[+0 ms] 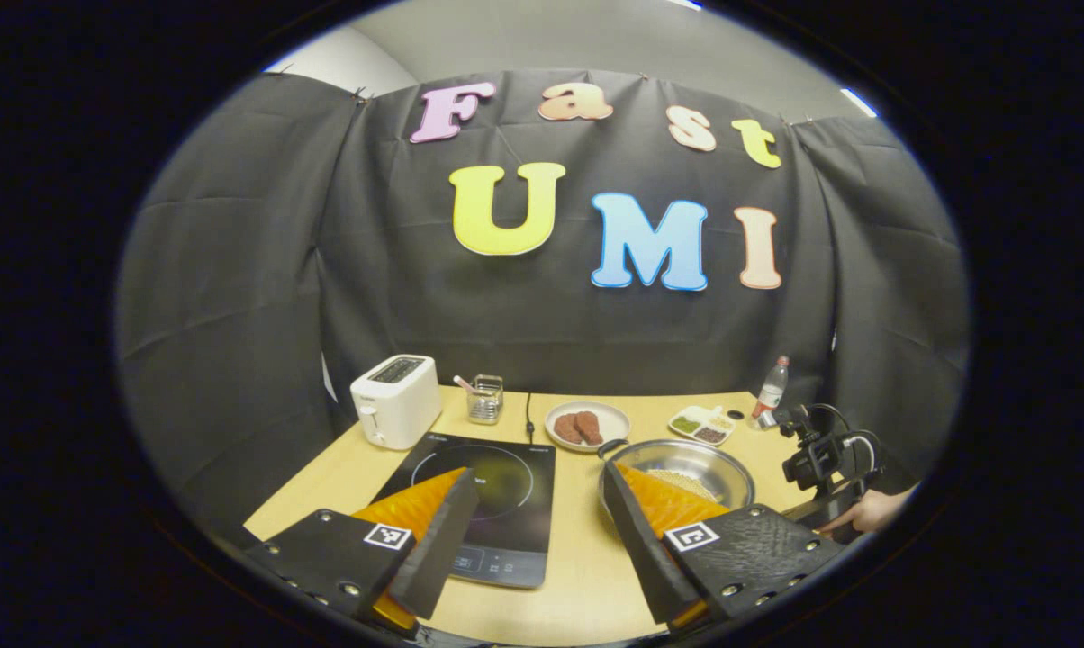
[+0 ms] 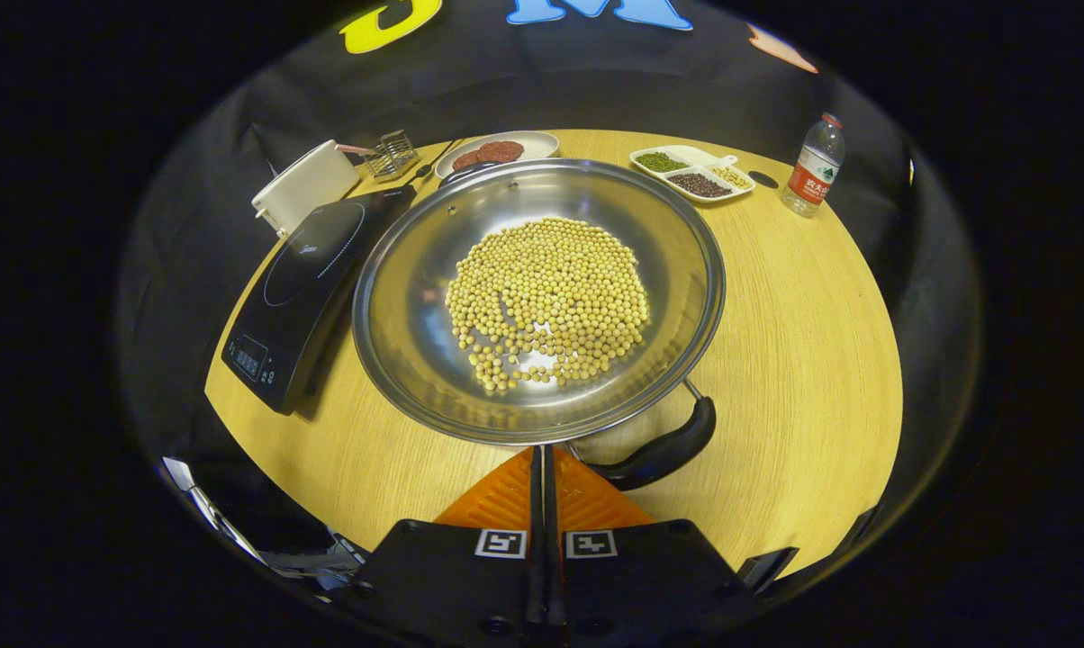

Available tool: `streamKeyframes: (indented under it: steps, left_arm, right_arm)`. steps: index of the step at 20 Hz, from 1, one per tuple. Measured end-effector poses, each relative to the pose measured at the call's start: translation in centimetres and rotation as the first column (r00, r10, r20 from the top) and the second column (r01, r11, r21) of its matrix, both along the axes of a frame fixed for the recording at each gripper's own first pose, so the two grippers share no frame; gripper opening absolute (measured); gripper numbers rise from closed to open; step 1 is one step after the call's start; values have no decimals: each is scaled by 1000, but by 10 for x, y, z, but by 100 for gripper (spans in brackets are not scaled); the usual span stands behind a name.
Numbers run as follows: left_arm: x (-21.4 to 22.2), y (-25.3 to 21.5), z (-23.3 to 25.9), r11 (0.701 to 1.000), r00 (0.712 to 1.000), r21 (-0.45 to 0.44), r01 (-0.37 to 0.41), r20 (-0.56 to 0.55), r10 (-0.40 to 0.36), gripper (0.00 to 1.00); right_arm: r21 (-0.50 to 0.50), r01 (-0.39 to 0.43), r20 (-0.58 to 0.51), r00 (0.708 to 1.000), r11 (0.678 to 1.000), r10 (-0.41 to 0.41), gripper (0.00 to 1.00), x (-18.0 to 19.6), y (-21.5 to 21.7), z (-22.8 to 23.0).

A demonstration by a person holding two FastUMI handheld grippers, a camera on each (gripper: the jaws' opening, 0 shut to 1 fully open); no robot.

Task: First push the handle of the pot to place it horizontally, then grasp the pot with both hands and set it on the induction cooktop.

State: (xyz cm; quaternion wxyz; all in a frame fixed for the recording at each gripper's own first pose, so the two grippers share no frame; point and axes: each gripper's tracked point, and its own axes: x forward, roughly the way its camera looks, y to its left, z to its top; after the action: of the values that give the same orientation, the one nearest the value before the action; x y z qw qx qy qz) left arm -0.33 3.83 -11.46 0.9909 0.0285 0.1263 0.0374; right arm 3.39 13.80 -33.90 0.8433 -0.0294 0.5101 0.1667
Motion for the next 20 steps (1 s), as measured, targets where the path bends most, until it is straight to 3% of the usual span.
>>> streamKeyframes:
  steps: [14,20]
  left_arm:
    - [35,-6,-7,997,999,-64,-54,-9,54,87]
    - [44,-12,-9,997,998,-45,-68,-18,67,86]
  right_arm:
    - [-88,36,39,999,995,-33,2,32,-49,-4]
    - [-118,44,46,998,992,-39,2,49,-67,-6]
